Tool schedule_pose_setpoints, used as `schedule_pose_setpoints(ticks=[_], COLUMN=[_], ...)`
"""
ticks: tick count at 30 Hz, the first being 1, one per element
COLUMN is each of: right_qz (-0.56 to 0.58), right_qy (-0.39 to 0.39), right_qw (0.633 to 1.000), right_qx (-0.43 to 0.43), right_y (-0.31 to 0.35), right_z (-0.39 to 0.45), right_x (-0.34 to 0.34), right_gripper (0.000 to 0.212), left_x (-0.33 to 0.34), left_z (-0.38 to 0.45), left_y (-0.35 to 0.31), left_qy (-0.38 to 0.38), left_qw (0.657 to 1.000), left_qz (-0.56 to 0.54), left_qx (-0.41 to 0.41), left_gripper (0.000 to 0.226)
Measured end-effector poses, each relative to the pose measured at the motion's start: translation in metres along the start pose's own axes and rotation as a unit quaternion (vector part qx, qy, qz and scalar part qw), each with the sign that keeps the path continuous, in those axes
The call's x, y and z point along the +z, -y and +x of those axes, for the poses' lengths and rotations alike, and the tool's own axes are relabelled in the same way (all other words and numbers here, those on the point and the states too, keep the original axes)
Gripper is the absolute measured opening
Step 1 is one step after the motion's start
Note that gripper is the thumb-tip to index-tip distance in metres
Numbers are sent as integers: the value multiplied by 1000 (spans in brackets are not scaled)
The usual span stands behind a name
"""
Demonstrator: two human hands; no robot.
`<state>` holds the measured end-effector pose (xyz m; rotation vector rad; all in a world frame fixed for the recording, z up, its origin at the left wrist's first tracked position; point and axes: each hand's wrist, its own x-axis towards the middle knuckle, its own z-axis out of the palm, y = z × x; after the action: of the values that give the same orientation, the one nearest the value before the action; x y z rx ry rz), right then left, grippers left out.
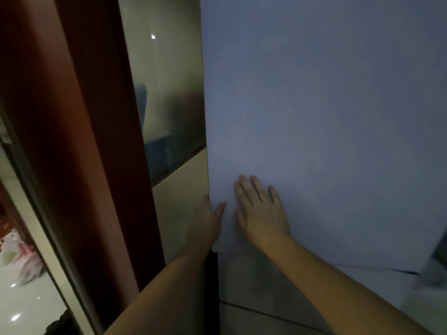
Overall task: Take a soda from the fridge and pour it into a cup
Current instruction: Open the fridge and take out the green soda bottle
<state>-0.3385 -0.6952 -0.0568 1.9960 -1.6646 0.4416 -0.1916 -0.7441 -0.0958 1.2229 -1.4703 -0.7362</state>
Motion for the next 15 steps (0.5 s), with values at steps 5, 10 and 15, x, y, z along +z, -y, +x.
schedule_pose_setpoints(ticks=[5, 10, 15], right_qz=[31, 43, 60], right_qy=[-37, -38, -25], right_qw=[998, 994, 989], right_qx=[47, 89, 135], right_y=[33, 64, 90], right_z=[-40, -86, -138], right_x=[-30, -71, -107], right_gripper=[60, 65, 73], left_x=[-27, -48, -63], left_z=[-47, -112, -177], left_y=[-11, -25, -40], left_qy=[21, 42, 81], left_qw=[1000, 997, 990], left_qz=[23, 50, 81], left_qx=[2, 45, 83], left_gripper=[31, 33, 11])
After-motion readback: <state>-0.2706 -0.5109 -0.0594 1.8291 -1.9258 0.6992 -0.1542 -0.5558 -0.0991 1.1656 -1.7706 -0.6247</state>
